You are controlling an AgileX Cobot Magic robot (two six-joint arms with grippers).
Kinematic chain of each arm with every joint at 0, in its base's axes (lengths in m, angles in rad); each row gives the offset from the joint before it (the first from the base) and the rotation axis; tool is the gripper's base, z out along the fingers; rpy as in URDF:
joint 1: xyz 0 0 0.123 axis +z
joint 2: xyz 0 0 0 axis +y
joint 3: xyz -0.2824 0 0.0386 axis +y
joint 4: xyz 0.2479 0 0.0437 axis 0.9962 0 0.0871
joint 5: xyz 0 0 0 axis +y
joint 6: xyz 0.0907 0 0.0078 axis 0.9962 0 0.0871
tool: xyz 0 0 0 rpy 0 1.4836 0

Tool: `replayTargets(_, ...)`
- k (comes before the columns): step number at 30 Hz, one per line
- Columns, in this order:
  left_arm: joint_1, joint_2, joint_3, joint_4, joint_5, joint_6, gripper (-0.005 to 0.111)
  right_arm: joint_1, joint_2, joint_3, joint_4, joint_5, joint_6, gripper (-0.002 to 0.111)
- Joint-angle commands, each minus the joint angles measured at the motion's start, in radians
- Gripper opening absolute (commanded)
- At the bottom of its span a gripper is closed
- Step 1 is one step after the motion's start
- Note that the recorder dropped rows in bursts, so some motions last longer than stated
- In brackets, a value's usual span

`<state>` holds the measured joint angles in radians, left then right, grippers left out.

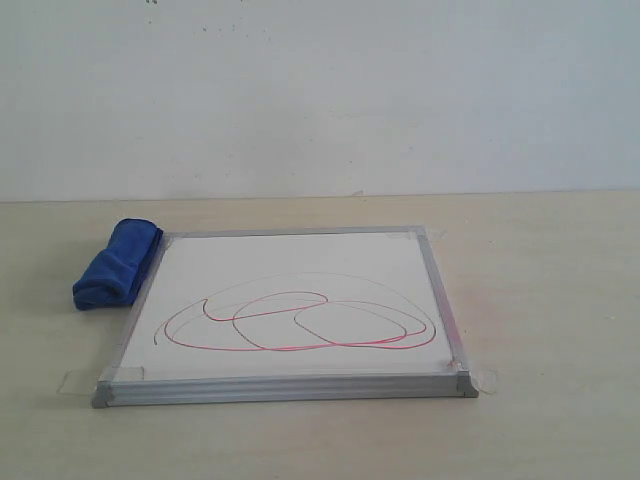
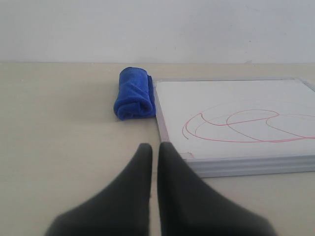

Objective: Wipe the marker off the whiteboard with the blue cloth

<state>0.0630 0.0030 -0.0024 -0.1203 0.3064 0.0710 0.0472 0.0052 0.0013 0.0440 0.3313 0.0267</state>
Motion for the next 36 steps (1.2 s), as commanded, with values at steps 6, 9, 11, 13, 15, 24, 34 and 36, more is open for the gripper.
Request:
replayTargets(6, -0.005, -0.003, 0.002, 0.005, -0.011, 0.004, 0.004, -0.007, -0.005, -0.001, -0.001, -0.008, -0.004, 0.0)
replayTargets(9, -0.005, -0.003, 0.002, 0.005, -0.011, 0.004, 0.004, -0.007, -0.005, -0.001, -0.001, -0.008, -0.004, 0.0)
replayTargets(11, -0.005, -0.003, 0.002, 0.005, -0.023, 0.004, 0.004, -0.007, -0.005, -0.001, -0.001, -0.008, -0.004, 0.0)
replayTargets(13, -0.005, -0.003, 0.002, 0.005, -0.069, 0.004, 0.004, -0.007, -0.005, -0.001, -0.001, -0.008, -0.004, 0.0)
replayTargets(15, -0.005, -0.003, 0.002, 0.005, -0.148, 0.004, 0.004, -0.007, -0.005, -0.001, -0.001, -0.008, -0.004, 0.0)
replayTargets(24, -0.005, -0.003, -0.06, -0.003, -0.653, -0.003, 0.004, -0.007, -0.005, -0.001, -0.001, -0.008, -0.004, 0.0)
replayTargets(34, -0.005, 0.283, -0.396, 0.003, -0.266, -0.001, 0.004, -0.007, -0.005, -0.001, -0.001, -0.008, -0.004, 0.0)
replayTargets(36, -0.005, 0.343, -0.431, 0.005, -0.195, -0.001, 0.004, -0.007, -0.005, -0.001, -0.001, -0.008, -0.004, 0.0)
